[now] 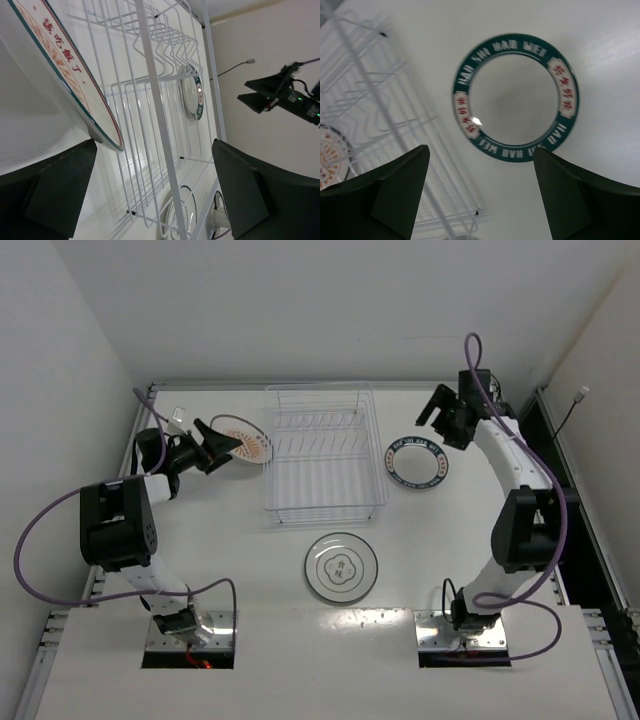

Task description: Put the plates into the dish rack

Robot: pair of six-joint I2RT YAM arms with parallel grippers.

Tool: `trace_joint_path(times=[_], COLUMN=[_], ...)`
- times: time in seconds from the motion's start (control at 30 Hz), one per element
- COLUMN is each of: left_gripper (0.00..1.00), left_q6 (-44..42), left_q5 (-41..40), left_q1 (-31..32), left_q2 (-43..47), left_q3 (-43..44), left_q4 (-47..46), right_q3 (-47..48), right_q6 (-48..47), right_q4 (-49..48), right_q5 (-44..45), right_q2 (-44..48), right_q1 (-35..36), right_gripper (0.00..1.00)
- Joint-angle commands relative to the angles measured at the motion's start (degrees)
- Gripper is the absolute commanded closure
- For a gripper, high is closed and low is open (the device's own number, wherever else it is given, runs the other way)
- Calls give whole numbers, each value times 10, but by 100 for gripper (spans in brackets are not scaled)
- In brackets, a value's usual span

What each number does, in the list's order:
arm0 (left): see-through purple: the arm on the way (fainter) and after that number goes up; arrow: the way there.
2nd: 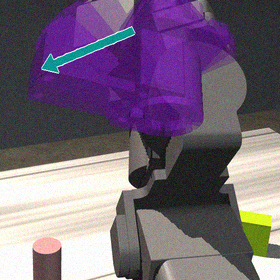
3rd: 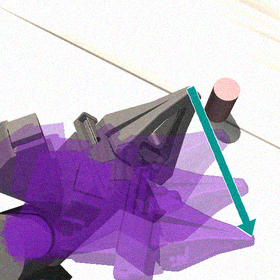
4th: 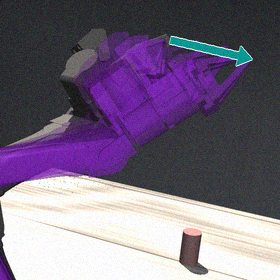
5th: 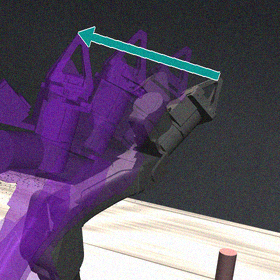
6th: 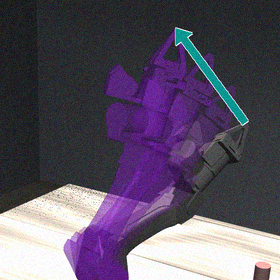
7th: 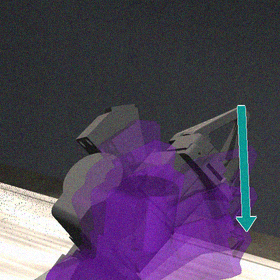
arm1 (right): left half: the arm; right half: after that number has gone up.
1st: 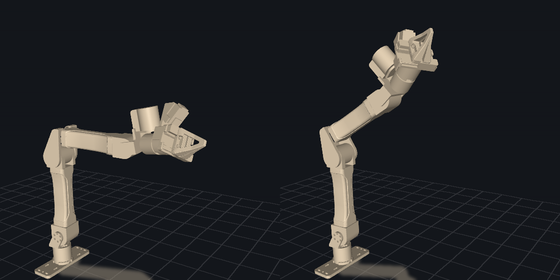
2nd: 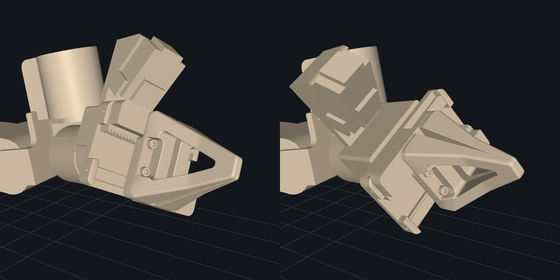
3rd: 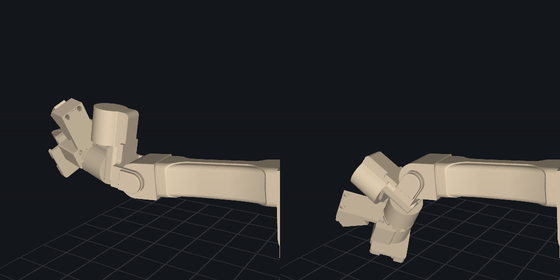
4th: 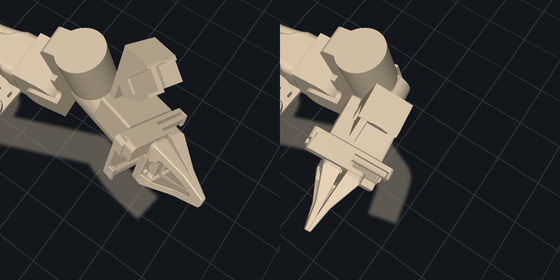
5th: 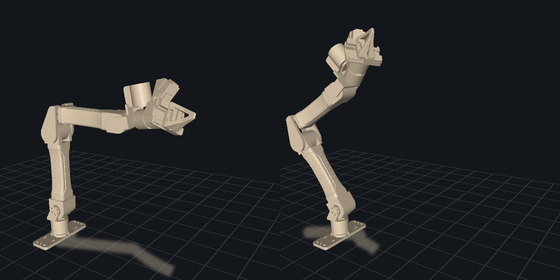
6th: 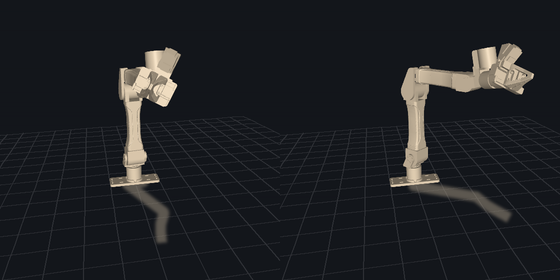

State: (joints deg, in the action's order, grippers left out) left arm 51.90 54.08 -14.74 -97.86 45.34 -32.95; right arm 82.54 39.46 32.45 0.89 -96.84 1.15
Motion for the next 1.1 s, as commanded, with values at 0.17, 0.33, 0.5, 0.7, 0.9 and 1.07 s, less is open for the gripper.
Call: trace_joint_path(times=[0.17,0.33,0.5,0.7,0.9,1.07], left_gripper=[0,0,0,0,0,0], left_q6=[-72,-86,-92,-108,-138,-150], left_q5=[-6,-21,-28,-52,-99,-127], left_q1=[13,13,13,13,13,13], left_q2=[26,26,15,-5,-30,-50], left_q3=[31,36,41,58,76,87], left_q4=[49,82,101,153,231,263], right_q3=[-169,-211,-219,-224,-241,-241], right_q6=[85,112,118,118,123,118], right_q4=[-153,-193,-200,-200,-206,-192], right_q5=[-201,-246,-246,-246,-246,-234], right_q2=[24,9,9,9,22,33], right_q1=[-118,-137,-143,-155,-176,-189], right_gripper=[18,18,18,19,19,19])
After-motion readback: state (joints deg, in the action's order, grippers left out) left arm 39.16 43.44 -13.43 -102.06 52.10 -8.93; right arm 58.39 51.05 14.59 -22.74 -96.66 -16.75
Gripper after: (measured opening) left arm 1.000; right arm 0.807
